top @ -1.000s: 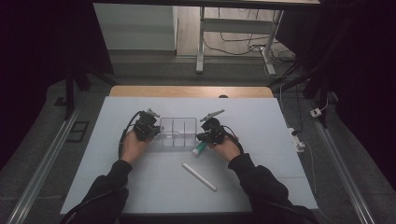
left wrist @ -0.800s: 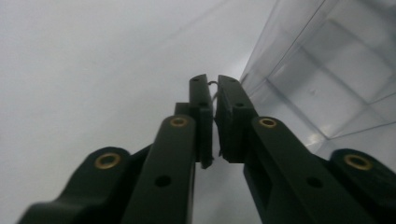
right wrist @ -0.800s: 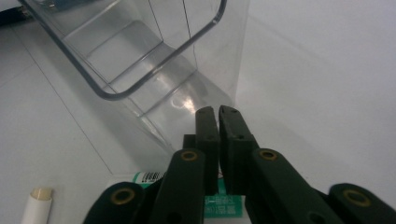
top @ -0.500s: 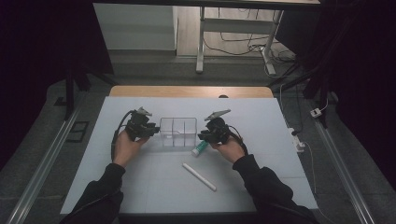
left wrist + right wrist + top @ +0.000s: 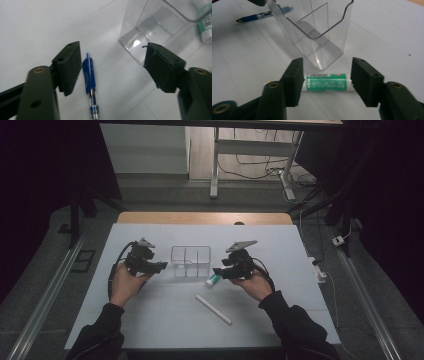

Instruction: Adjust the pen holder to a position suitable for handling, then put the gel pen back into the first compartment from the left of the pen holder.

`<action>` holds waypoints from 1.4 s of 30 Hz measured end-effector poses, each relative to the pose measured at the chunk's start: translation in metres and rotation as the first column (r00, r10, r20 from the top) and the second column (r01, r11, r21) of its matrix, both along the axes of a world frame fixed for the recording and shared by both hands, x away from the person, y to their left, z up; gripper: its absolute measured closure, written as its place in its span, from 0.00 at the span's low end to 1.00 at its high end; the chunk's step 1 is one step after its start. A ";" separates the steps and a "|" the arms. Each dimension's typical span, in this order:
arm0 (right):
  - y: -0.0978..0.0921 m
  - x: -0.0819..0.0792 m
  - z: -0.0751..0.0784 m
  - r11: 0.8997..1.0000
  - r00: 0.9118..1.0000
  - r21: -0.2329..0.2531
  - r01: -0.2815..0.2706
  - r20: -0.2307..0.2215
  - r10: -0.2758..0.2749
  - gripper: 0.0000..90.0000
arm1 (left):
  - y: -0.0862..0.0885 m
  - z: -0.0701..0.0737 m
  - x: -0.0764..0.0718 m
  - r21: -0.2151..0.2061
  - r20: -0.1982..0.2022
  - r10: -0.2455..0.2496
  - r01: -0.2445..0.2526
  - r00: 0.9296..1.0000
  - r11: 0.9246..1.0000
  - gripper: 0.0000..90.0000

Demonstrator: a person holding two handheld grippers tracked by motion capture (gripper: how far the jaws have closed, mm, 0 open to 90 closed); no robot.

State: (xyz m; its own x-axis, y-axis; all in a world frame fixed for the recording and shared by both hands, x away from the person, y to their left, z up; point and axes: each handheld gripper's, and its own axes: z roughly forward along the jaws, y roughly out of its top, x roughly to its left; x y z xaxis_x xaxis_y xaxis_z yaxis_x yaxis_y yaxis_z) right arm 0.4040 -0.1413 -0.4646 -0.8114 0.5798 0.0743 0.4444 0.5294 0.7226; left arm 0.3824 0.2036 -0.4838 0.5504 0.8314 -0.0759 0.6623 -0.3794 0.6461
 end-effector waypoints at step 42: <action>-0.092 -0.111 0.015 0.999 0.998 0.015 0.040 0.054 -0.041 0.00 | 0.034 -0.012 -0.048 -0.076 -0.028 0.063 -0.065 0.998 0.995 0.00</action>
State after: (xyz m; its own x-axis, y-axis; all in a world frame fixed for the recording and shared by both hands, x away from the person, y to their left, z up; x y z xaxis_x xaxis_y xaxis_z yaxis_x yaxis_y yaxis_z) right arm 0.2935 -0.2330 -0.4492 -0.7902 0.6116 0.0390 0.4251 0.5011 0.7538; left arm 0.3342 0.2374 -0.4958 0.4933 0.8561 -0.1543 0.7003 -0.2856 0.6543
